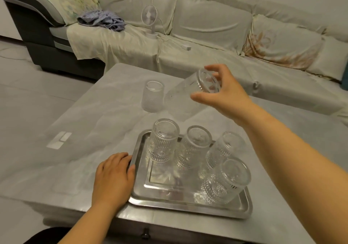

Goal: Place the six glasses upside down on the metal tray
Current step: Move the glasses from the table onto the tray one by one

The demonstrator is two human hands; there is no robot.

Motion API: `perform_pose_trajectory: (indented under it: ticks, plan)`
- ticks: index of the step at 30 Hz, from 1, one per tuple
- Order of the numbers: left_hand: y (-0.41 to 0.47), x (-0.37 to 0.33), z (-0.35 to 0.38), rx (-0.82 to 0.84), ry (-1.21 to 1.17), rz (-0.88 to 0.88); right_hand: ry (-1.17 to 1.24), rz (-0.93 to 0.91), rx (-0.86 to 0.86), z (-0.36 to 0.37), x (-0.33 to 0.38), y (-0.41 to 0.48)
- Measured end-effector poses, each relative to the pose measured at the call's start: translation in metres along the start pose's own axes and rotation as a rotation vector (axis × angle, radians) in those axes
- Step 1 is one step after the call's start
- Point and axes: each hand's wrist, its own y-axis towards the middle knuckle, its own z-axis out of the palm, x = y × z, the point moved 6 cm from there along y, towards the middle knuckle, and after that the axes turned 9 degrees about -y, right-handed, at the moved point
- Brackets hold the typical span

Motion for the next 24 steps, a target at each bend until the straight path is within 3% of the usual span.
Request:
perform_pose_trajectory:
  ticks: [9, 24]
  plan:
    - [-0.001, 0.0, -0.002, -0.002, -0.008, -0.017, -0.319, -0.114, 0.465, 0.051, -0.018, -0.095]
    - [0.0, 0.002, -0.001, -0.019, -0.001, -0.001, -0.44, -0.052, 0.57, 0.083, -0.05, -0.105]
